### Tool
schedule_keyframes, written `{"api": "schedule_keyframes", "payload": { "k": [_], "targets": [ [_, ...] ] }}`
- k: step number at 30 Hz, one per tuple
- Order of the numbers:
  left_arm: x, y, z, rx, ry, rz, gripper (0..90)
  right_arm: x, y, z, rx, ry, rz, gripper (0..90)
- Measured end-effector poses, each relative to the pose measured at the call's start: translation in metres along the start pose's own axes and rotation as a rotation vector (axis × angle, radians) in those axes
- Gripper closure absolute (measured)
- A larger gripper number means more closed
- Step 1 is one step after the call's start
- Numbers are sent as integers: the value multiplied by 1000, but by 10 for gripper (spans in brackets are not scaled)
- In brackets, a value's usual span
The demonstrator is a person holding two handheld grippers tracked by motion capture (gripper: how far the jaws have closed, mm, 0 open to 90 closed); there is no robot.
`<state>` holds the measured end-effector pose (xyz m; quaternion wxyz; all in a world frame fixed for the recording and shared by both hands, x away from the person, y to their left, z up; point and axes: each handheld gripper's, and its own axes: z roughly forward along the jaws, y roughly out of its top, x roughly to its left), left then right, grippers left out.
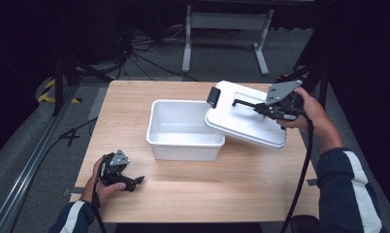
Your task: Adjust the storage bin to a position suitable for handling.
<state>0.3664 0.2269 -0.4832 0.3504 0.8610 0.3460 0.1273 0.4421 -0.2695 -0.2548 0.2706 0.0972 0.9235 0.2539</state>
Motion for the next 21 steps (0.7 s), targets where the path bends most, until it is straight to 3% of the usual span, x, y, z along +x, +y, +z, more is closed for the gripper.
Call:
{"api": "schedule_keyframes", "payload": {
  "k": [21],
  "targets": [
    [0, 0, -1, 7, 0, 4, 5, -9, -52, -12, -9, -28, 111, 848]
  ]
}}
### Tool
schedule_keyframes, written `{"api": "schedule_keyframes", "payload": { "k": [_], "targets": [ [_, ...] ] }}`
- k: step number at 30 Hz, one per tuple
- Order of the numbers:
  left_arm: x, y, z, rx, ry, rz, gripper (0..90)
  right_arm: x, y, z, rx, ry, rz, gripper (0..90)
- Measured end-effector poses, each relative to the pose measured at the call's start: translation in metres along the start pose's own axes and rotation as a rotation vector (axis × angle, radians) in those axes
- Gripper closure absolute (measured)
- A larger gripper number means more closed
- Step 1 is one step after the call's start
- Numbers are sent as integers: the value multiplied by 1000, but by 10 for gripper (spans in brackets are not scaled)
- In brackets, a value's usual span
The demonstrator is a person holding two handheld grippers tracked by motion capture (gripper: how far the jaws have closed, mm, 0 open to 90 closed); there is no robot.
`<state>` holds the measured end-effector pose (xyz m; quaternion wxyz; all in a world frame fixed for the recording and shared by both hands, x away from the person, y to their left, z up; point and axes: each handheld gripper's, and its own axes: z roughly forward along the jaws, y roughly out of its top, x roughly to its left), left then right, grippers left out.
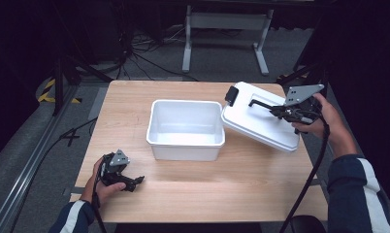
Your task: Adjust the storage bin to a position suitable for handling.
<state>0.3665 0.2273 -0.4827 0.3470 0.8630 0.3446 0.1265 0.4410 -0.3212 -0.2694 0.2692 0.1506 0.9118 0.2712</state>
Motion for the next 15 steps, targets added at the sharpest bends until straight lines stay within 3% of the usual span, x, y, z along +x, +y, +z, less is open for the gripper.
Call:
{"api": "schedule_keyframes", "payload": {
  "k": [15],
  "targets": [
    [0, 0, 0, -5, 1, -2, 5, -3, -24, 19, 41, -5, 59, 848]
  ]
}}
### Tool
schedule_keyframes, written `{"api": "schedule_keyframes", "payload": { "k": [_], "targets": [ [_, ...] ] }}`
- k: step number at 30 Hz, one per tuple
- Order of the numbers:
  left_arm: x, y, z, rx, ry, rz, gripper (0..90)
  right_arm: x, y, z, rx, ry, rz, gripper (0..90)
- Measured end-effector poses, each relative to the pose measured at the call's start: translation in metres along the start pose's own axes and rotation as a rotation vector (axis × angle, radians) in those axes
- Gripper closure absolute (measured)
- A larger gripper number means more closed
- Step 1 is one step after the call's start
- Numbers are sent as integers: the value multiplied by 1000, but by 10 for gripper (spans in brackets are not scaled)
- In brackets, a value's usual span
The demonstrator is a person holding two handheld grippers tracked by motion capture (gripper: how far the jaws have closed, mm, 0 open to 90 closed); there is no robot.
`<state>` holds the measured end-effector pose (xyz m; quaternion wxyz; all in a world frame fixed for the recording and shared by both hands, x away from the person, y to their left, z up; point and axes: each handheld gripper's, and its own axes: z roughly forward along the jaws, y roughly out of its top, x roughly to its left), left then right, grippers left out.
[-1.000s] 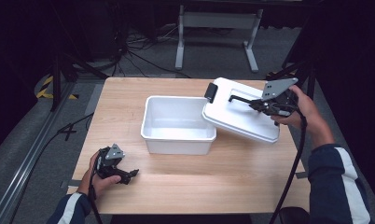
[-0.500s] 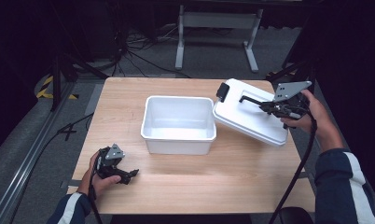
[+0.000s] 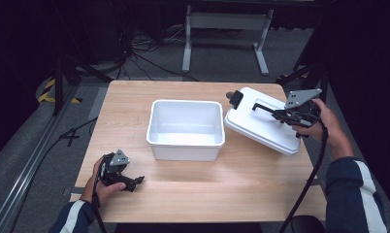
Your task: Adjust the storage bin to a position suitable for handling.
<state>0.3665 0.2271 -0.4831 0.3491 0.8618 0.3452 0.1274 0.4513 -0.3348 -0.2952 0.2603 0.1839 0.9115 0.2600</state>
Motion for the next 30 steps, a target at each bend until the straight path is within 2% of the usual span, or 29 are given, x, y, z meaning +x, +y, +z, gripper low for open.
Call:
{"api": "schedule_keyframes", "payload": {
  "k": [6, 11, 16, 26, 30],
  "targets": [
    [0, 0, -1, 6, -2, 1, 5, -2, -9, 11, 13, 4, 37, 848],
    [0, 0, 0, 5, -1, 1, 5, -2, -15, 22, 42, 6, 45, 848],
    [0, 0, 0, 6, -3, 2, 5, -1, -20, 32, 43, 22, 61, 848],
    [0, 0, -1, 8, -2, 2, 5, 4, -23, 54, 70, 39, 66, 848],
    [0, 0, -1, 8, -3, 2, 5, 7, -26, 62, 86, 61, 67, 847]
  ]
}}
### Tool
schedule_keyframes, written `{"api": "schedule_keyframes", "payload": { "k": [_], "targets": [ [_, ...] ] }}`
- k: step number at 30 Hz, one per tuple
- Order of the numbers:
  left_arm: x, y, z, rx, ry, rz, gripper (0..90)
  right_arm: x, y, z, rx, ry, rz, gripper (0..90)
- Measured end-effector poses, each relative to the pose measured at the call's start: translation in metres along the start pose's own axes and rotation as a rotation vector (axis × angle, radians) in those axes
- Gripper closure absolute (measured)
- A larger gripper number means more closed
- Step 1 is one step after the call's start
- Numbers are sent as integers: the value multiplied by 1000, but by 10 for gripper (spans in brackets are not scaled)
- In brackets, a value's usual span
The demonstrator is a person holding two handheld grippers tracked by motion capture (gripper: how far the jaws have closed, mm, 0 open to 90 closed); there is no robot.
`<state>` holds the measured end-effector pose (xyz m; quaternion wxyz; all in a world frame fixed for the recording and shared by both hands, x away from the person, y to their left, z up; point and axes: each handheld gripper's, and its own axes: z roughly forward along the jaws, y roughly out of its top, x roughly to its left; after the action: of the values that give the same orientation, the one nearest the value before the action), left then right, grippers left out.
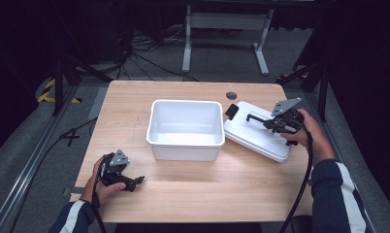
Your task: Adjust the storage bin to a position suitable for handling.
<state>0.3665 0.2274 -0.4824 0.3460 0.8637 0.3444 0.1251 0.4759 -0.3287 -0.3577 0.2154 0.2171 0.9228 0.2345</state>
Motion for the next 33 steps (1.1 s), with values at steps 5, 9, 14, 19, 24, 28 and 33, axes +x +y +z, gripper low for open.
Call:
{"api": "schedule_keyframes", "payload": {
  "k": [5, 9, 14, 19, 24, 28, 33],
  "targets": [
    [0, 0, 0, -1, 0, 1, 5, 3, -3, 10, 23, 7, -4, 847],
    [0, 0, 0, -3, 2, 2, 5, 5, -8, 17, 30, 25, 4, 847],
    [0, 0, 0, 0, 0, 0, 5, 7, -15, 21, 28, 37, 17, 847],
    [0, 0, 0, 0, 0, 0, 5, 6, -25, 25, 24, 44, 48, 846],
    [0, 0, 0, -2, 2, 2, 5, 5, -32, 28, 28, 34, 68, 845],
    [0, 0, 0, 0, 0, 0, 5, 6, -34, 29, 13, 30, 87, 845],
    [0, 0, 0, -1, 0, 2, 5, 7, -34, 29, 10, 16, 103, 838]
  ]
}}
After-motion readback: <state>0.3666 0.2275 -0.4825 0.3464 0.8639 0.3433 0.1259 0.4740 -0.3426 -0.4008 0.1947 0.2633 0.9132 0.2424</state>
